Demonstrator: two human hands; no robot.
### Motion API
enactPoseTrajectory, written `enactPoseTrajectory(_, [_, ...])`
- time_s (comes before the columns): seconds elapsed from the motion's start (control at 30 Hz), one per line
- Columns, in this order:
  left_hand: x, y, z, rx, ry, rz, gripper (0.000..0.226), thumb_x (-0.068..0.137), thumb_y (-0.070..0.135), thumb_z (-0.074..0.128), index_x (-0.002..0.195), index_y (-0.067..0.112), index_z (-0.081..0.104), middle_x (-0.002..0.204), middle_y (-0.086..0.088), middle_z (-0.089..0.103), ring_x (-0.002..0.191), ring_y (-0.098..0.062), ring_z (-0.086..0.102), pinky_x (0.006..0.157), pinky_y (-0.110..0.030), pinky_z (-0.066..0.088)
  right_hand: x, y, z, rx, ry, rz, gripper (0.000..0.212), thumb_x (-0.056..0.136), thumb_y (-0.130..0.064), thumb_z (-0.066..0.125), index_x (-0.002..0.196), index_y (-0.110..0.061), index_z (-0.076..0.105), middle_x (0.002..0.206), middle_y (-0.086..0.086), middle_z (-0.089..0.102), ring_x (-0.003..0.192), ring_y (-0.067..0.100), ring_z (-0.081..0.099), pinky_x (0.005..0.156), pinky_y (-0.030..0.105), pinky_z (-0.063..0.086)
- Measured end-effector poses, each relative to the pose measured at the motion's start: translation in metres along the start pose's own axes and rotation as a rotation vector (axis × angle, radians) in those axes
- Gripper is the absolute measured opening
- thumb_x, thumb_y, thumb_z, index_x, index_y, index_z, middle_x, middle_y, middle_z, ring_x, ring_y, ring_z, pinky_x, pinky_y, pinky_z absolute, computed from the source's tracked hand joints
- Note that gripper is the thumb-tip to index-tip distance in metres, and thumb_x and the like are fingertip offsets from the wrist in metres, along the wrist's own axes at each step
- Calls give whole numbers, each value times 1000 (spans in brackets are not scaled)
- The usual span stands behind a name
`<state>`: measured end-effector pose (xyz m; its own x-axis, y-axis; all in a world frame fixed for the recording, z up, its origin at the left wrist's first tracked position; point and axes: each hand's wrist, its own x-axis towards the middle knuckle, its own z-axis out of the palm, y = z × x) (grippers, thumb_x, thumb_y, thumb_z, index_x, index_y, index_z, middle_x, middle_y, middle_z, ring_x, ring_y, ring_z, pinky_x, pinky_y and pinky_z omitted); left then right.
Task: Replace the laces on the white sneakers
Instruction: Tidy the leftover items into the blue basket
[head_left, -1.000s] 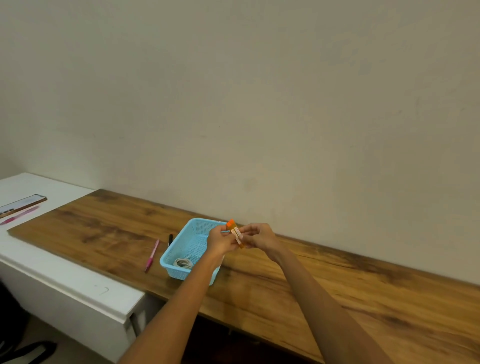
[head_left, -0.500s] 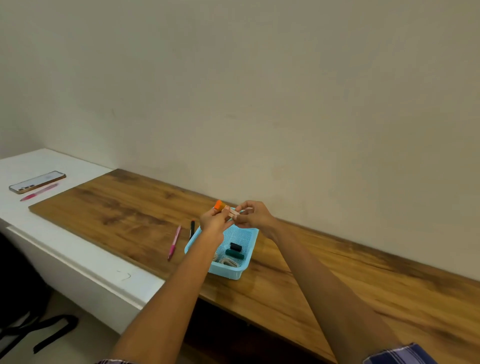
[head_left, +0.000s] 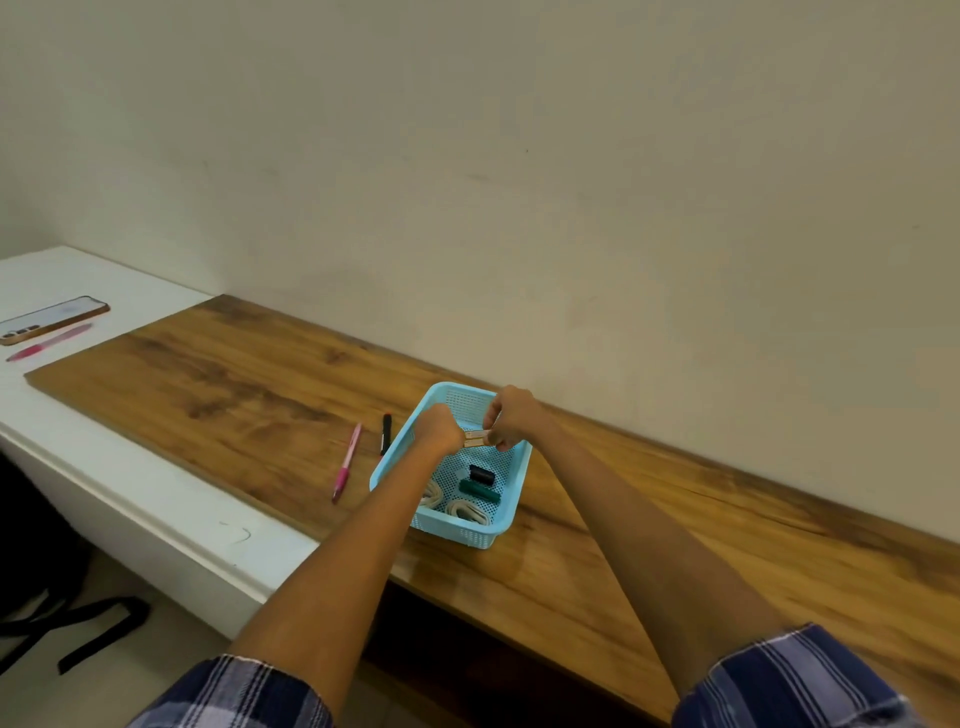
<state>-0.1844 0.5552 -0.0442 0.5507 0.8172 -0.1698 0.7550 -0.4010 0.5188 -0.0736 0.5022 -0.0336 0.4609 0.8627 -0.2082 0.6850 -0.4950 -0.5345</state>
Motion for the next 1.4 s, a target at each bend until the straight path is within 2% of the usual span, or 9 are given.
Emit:
enactPoseTrajectory(0.1, [6, -8, 7, 19, 3, 0, 29, 92, 3, 50, 66, 11, 41, 69, -7, 45, 72, -21, 49, 57, -31, 41, 3, -3, 3, -185, -69, 3, 23, 79, 1, 69, 65, -9, 54, 89, 14, 71, 86, 26, 71, 79, 32, 56])
enactPoseTrajectory(0.17, [10, -11, 12, 7, -11, 21, 39, 92, 4, 52, 61, 18, 33, 68, 2, 38, 70, -15, 43, 65, -28, 41, 4, -5, 5, -252, -130, 19, 12, 79, -3, 72, 82, -5, 61, 97, 12, 69, 86, 24, 69, 69, 27, 53])
enactPoseTrajectory(0.3, [16, -14, 20, -12, -7, 21, 42, 92, 3, 53, 60, 21, 32, 64, 7, 31, 56, -6, 30, 71, -26, 34, 8, -1, 15, -389, -117, -10, 36, 77, -18, 77, 108, -3, 67, 110, 7, 67, 92, 18, 61, 71, 25, 47])
enactPoseTrajectory(0.47, [21, -18, 26, -77, 9, 14, 21, 92, -2, 50, 76, 10, 59, 75, -1, 49, 84, -18, 50, 76, -31, 43, 15, 3, 16, -456, -118, -51, 24, 77, -4, 71, 101, -1, 71, 106, 11, 70, 91, 20, 64, 80, 29, 49])
enactPoseTrajectory(0.6, [17, -17, 26, -4, 71, 19, 28, 91, 4, 57, 119, -1, 58, 121, -15, 60, 114, -27, 56, 89, -31, 46, 17, 3, 16, -505, -135, -70, 27, 77, 0, 69, 105, -2, 71, 108, 10, 69, 95, 20, 64, 79, 29, 50])
enactPoseTrajectory(0.83, [12, -9, 27, 84, 68, 13, 21, 88, 2, 58, 109, 3, 62, 115, -13, 63, 103, -26, 60, 82, -31, 48, 14, 0, 17, -505, -181, -128, 24, 79, 6, 64, 99, -2, 72, 107, 12, 69, 86, 20, 59, 74, 27, 45])
enactPoseTrajectory(0.97, [13, -5, 32, 47, 88, 23, 25, 88, -1, 55, 69, 15, 51, 96, -9, 62, 85, -21, 51, 76, -32, 46, 15, 4, 15, -510, -145, -144, 22, 83, 3, 61, 102, -1, 71, 107, 14, 69, 86, 20, 59, 77, 28, 46])
enactPoseTrajectory(1.23, [12, -11, 30, -96, 172, 40, 25, 89, -4, 53, 111, 1, 63, 114, -13, 63, 97, -22, 58, 85, -32, 48, 8, 5, 16, -415, 12, -166, 24, 85, 5, 58, 106, 0, 68, 109, 13, 68, 101, 25, 63, 84, 30, 50])
enactPoseTrajectory(1.4, [-3, -5, 4, -382, 373, 169, 33, 82, -17, 47, 106, -3, 64, 106, -16, 66, 99, -24, 61, 77, -23, 46, -6, -15, 14, -289, 193, -228, 28, 87, 2, 55, 114, -2, 64, 113, 15, 65, 103, 26, 60, 84, 29, 44])
